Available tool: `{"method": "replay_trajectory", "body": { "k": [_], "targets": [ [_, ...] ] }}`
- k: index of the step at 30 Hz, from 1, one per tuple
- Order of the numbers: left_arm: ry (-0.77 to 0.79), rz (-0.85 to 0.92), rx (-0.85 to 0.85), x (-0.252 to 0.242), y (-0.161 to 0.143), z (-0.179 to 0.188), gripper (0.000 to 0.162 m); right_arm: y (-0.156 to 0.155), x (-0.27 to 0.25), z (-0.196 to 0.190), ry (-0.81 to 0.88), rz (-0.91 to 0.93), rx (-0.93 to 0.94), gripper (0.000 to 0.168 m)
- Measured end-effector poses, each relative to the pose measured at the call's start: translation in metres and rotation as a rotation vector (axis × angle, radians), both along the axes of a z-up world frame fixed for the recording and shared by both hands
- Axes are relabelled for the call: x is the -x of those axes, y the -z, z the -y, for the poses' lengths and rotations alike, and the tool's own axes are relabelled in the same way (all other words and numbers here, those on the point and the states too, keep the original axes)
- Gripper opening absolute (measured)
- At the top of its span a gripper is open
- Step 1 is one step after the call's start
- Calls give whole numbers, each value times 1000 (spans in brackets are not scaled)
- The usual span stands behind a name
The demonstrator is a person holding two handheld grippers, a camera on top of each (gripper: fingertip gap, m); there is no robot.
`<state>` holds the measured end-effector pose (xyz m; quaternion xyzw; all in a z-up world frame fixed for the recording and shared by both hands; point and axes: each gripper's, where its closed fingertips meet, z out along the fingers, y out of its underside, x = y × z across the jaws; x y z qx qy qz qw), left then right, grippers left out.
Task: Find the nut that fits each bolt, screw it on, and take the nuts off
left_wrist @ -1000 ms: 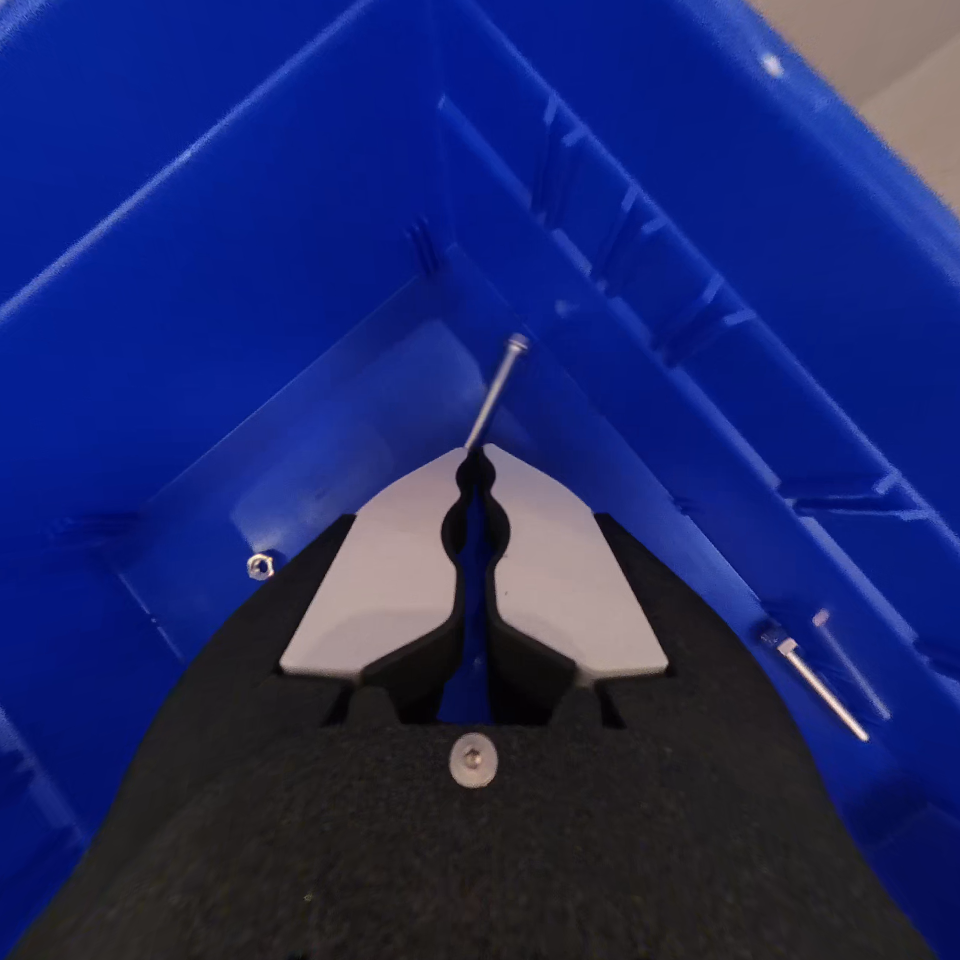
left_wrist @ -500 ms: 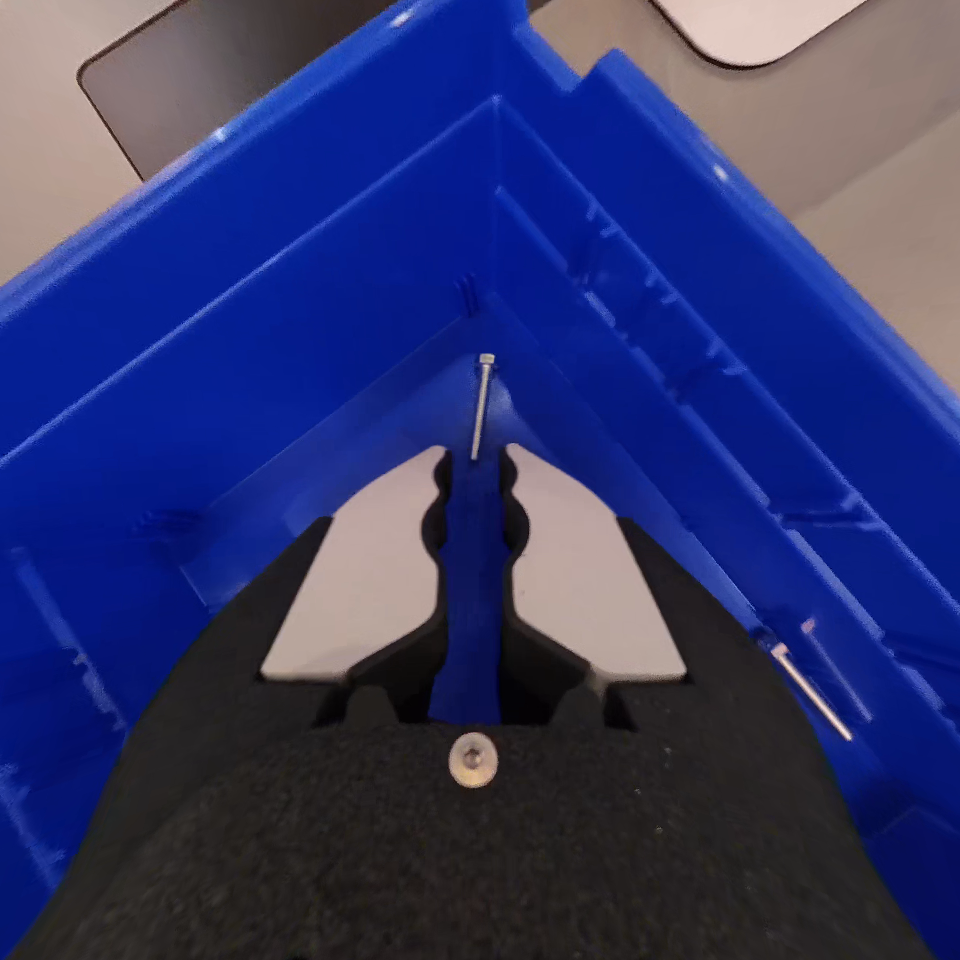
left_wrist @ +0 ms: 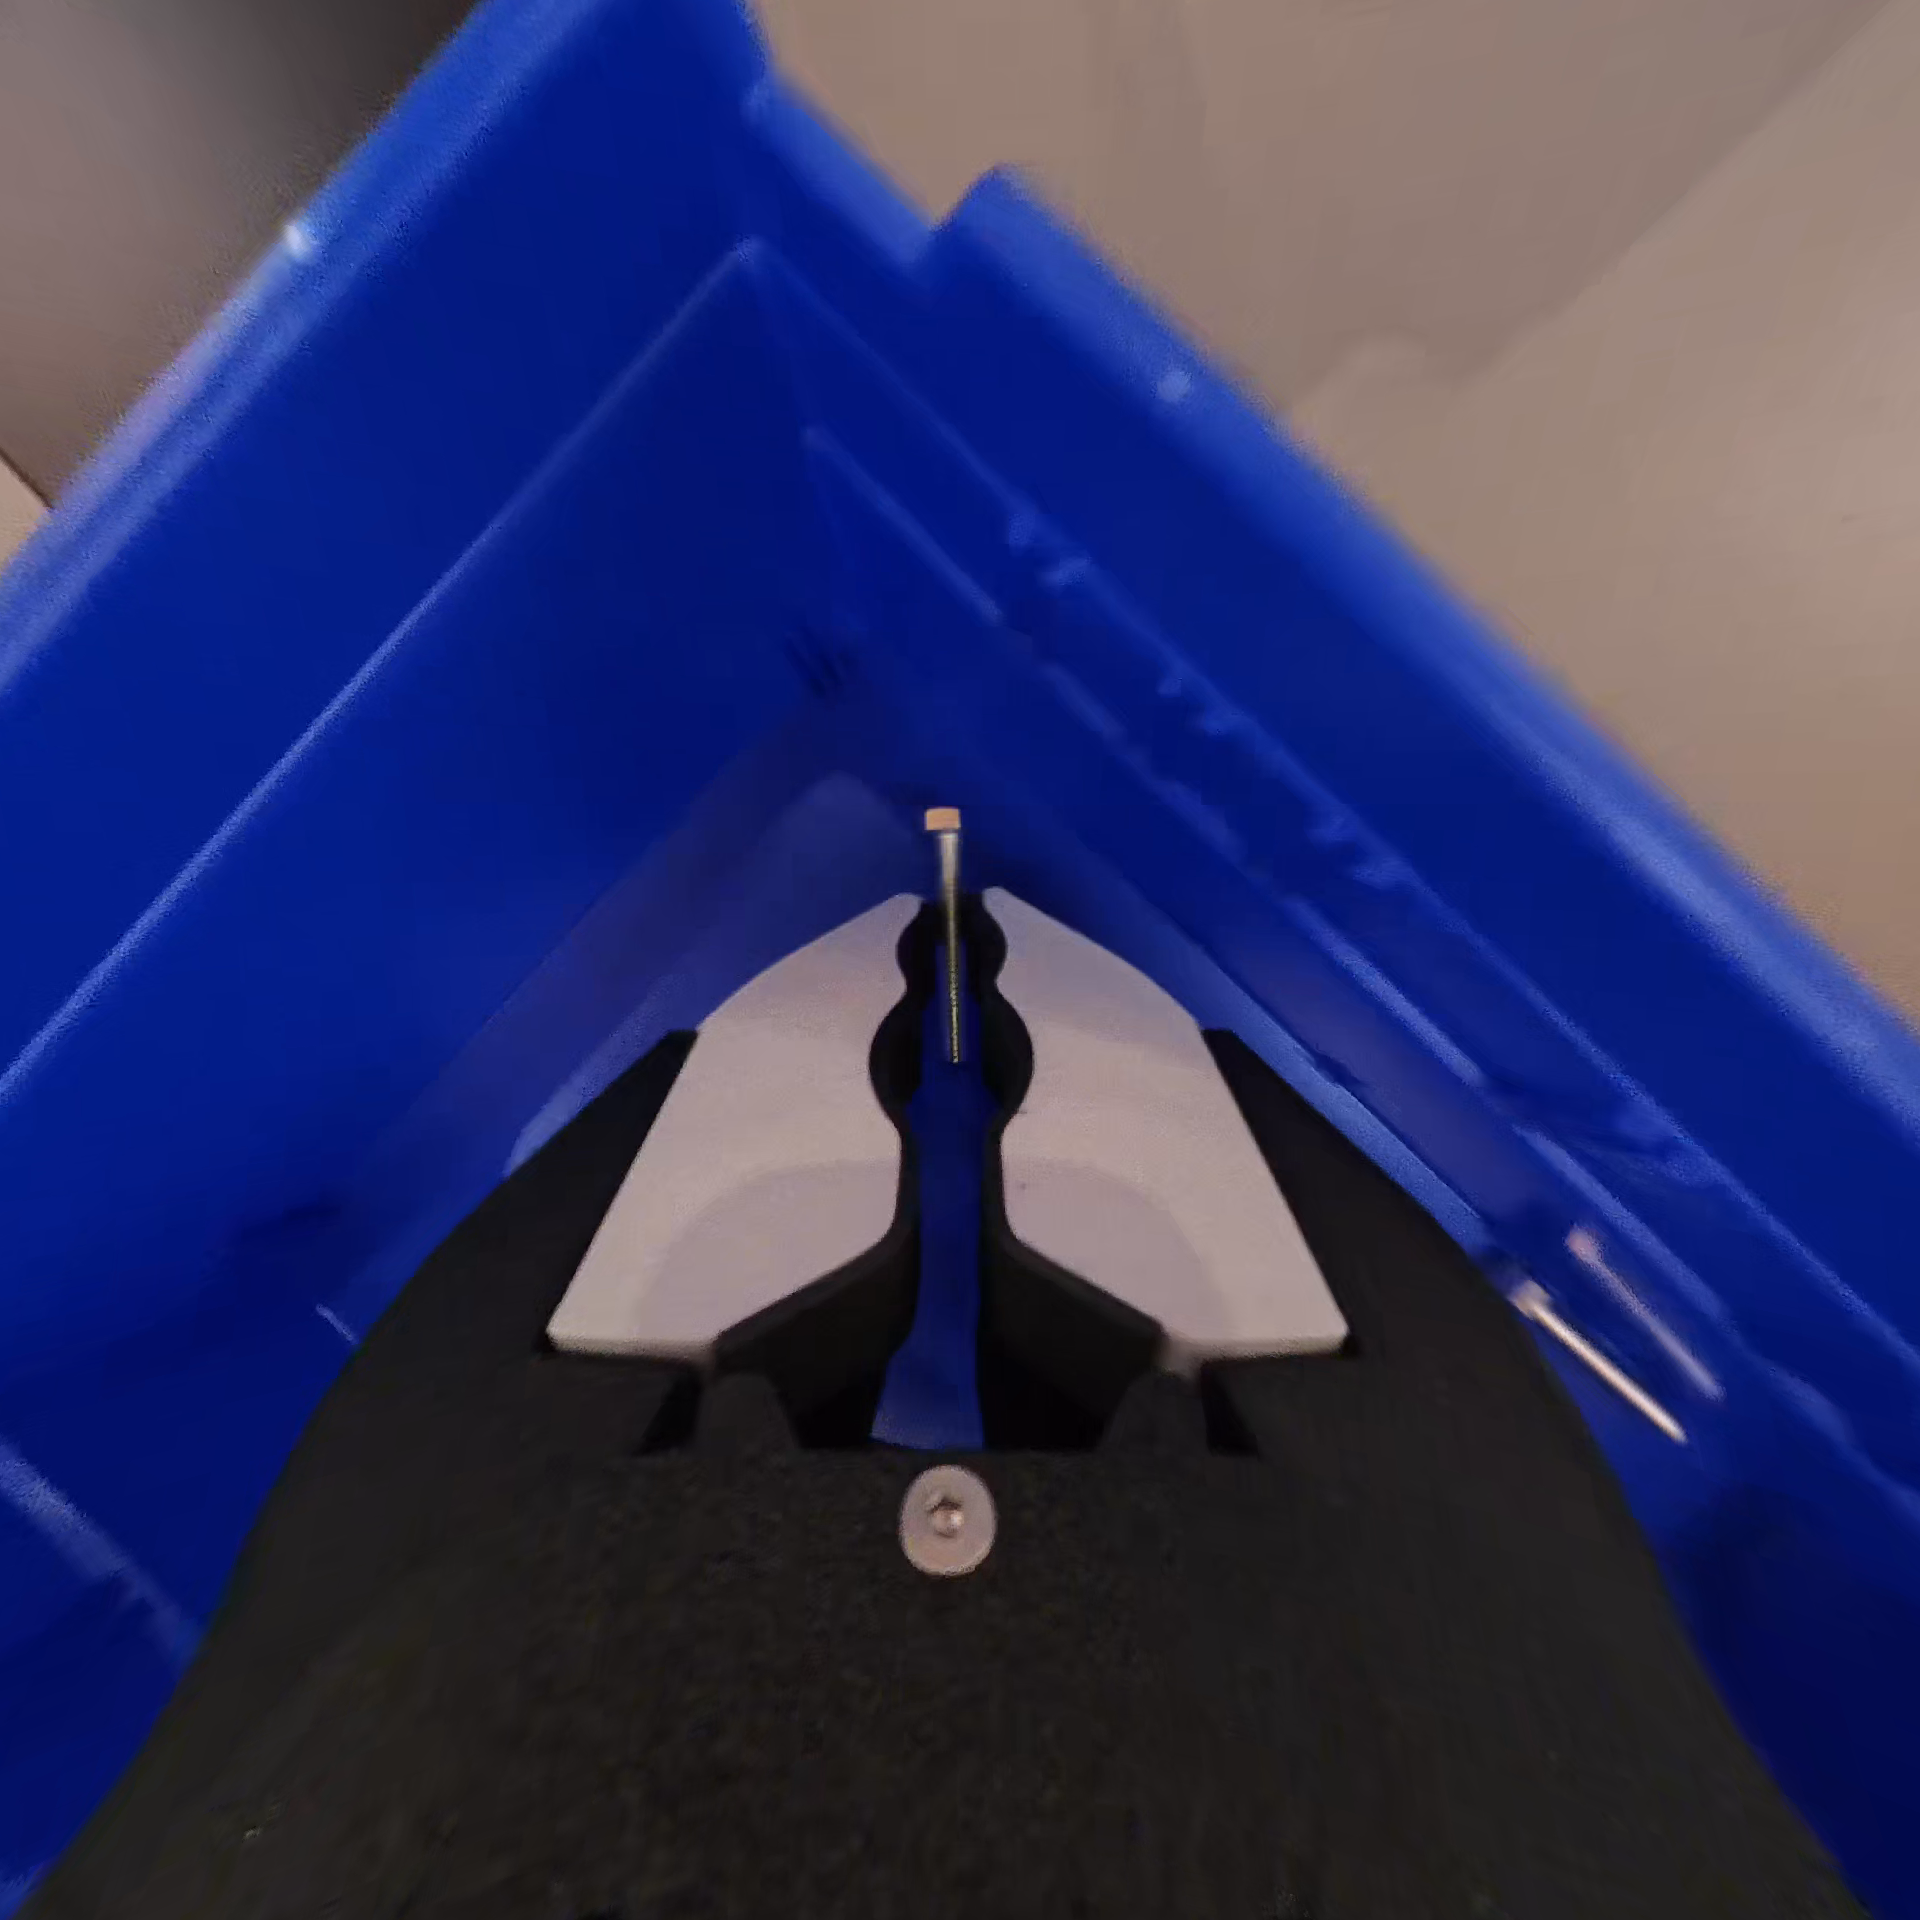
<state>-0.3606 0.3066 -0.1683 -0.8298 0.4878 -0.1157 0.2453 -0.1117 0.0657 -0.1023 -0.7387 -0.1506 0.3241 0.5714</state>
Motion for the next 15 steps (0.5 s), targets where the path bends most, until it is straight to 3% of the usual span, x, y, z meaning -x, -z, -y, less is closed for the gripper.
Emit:
{"method": "replay_trajectory", "body": {
  "k": [5,8,11,15],
  "targets": [
    [186,64,-106,-7,-80,52,5,-3,3,2,-15,-2,-16,13],
    [402,191,-136,-46,-126,111,5,-9,7,6,-49,-3,-49,14],
    [618,224,-130,-90,-143,174,5,-26,22,23,-188,-55,-124,17],
    [786,179,-135,-139,-137,228,5,-37,32,38,-281,-112,-162,27]
  ]
}}
